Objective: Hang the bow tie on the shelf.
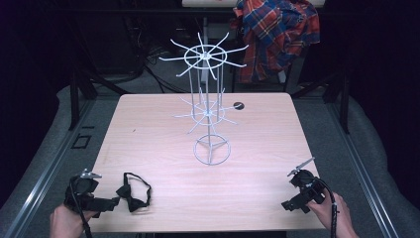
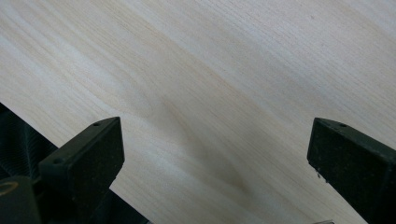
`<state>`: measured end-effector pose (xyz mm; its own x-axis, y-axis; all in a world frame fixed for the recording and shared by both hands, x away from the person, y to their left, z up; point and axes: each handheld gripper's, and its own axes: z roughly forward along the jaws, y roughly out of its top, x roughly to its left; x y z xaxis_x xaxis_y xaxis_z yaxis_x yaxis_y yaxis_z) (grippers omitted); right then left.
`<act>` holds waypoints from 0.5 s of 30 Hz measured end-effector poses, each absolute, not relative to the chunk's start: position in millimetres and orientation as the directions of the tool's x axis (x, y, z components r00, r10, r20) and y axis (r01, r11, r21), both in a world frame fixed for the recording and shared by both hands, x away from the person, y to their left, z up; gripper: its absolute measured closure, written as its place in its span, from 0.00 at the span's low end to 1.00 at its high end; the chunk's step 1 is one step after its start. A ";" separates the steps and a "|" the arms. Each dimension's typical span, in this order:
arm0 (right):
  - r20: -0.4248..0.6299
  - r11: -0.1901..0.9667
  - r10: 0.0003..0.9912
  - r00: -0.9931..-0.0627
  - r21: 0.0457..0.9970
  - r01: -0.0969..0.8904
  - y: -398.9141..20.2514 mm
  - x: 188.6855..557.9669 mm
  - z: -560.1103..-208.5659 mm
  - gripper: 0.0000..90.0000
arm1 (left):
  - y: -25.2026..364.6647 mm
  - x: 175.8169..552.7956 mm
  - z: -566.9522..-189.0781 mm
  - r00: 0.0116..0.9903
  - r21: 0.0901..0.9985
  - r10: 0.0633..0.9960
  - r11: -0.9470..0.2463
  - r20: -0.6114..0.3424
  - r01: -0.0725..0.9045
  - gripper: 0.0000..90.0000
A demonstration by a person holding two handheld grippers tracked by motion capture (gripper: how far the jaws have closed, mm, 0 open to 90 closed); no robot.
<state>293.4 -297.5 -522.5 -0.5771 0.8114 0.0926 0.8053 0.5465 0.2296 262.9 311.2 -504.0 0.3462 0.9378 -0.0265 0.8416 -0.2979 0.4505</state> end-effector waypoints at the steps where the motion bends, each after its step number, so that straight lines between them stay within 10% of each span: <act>1: 0.080 0.554 0.809 -0.582 0.223 0.802 -298.5 294.3 -522.8 0.04 | 310.9 263.3 -504.4 0.347 0.449 0.937 -0.298 -0.028 0.842 0.00; 15: 0.098 0.562 0.802 -0.590 0.214 0.799 -294.0 294.8 -525.7 0.04 | 306.1 261.7 -500.8 0.365 0.471 0.931 -0.319 -0.007 0.823 0.00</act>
